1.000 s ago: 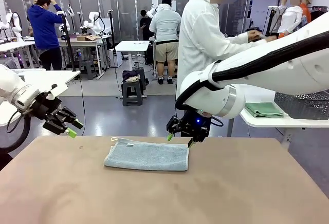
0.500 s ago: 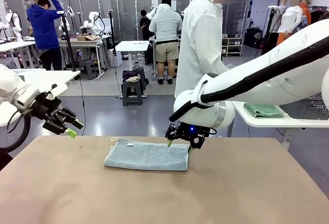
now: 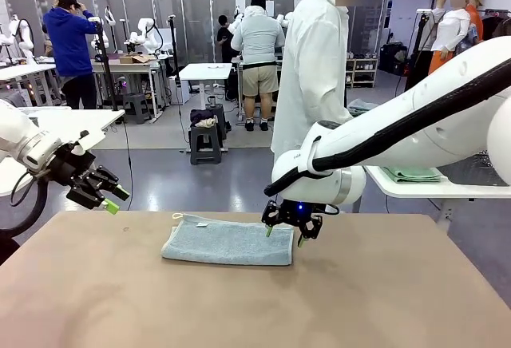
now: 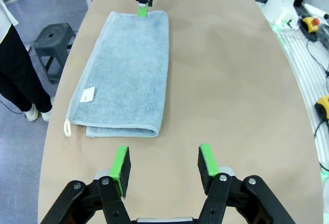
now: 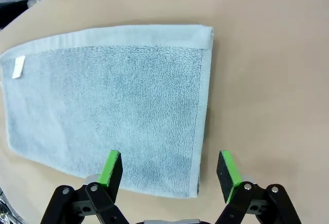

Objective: Fold the towels and place them in the basket.
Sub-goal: When a person lays out a Towel with hook on the table, fold it in half twice.

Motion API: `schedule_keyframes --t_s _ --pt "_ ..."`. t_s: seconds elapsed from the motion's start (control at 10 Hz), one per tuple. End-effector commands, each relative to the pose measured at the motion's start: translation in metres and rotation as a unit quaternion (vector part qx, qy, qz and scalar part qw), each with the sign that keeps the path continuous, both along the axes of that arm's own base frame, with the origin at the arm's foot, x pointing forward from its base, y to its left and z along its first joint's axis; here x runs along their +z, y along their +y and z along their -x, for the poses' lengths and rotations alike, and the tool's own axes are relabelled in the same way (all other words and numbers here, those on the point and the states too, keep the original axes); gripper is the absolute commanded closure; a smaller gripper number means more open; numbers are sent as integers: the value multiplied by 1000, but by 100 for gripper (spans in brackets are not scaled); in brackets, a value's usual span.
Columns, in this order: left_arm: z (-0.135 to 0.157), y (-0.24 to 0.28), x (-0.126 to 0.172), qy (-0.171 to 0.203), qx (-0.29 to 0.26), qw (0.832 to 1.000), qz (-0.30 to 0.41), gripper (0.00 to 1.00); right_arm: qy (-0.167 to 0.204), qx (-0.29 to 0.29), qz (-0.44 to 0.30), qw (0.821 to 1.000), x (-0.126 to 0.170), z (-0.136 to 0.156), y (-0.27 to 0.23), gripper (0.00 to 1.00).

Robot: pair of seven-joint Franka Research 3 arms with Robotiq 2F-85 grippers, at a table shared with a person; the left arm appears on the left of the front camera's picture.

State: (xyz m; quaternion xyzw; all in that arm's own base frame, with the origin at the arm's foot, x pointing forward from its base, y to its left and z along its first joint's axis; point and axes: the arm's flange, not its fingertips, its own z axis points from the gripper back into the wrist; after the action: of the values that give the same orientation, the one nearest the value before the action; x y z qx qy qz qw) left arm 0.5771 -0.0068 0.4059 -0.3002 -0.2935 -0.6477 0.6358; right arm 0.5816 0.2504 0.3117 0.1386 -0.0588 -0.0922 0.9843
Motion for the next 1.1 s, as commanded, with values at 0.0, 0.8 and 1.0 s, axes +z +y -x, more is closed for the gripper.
schedule_keyframes --t_s 0.0,0.8,1.0 --pt "0 0 0 -5 -5 1000 0 32 0 -15 23 1000 -7 -10 12 7" --pt "0 0 0 -5 -5 1000 0 32 -12 -17 59 998 -15 -13 30 28" --pt "0 0 0 -5 -5 1000 0 32 -11 -21 71 997 -16 -13 34 28"
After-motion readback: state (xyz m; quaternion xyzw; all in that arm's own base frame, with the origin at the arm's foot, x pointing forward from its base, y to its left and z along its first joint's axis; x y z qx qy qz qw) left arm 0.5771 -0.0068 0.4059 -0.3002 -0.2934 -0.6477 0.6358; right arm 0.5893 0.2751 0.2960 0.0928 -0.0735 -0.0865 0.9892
